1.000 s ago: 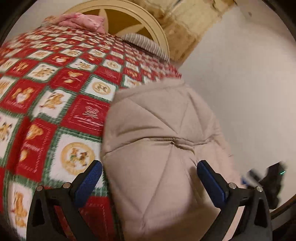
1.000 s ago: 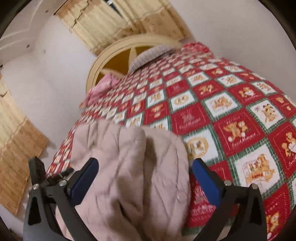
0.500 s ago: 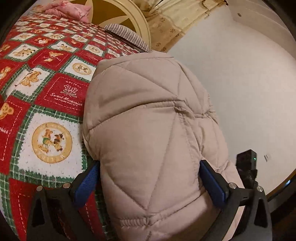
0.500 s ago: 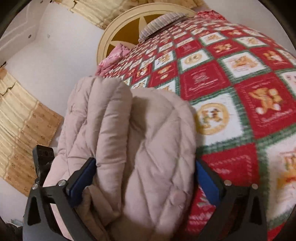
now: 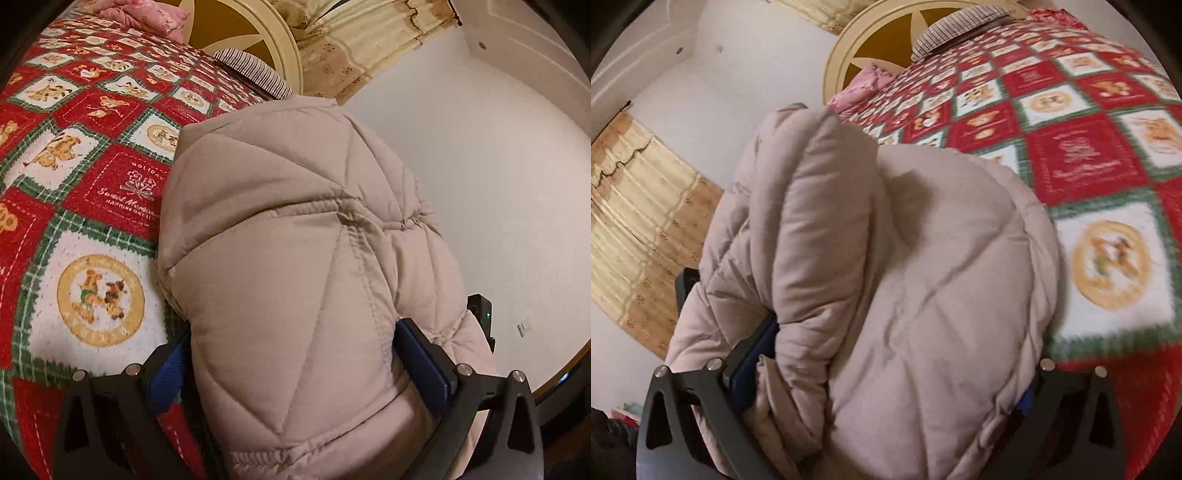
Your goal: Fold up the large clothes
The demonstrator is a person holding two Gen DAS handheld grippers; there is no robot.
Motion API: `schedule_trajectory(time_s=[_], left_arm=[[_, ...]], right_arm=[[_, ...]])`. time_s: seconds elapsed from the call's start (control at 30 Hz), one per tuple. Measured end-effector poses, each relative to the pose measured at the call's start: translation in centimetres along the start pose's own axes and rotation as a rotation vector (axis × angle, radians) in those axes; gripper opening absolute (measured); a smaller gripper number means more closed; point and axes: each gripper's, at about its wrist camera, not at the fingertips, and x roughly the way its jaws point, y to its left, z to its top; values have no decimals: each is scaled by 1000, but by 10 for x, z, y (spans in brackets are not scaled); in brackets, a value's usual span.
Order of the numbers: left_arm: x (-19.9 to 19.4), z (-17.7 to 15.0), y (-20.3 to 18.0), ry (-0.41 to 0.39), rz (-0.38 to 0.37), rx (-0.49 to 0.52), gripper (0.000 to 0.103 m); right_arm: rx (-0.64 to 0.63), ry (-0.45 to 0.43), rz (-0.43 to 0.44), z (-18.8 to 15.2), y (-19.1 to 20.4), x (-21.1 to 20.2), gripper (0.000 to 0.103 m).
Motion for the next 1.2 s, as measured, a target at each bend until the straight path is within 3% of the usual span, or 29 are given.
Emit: schedule_trajectory(time_s=[0.1,0.2,0.37,0.5,0.67,0.87,1.03,1.2], left_arm=[[0,-2,-3,-5,-12,26,102],[-3,-5,-9,7,-26,56,102],[-25,-30,-32,43,-34,136,98],[-55,-69,-52,43,-105,132,98],[-59,-89,-100,76,-230,156,98],[-22,-103,-174,147,-407,215,98],[31,-96,-230,203,-527,231,98],[91,-77,-275,218,-618,252,98]], right_arm=[[0,11,-3,-3,5,2,103],[0,50,21,-18,21,0,93],[69,18,36,-61,39,-26,78],[95,1,80,-97,55,-53,75],[135,-58,119,-137,77,-106,71],[159,-202,141,-152,87,-182,66],[140,-319,33,-156,78,-248,65],[98,-433,-67,-132,63,-301,65]])
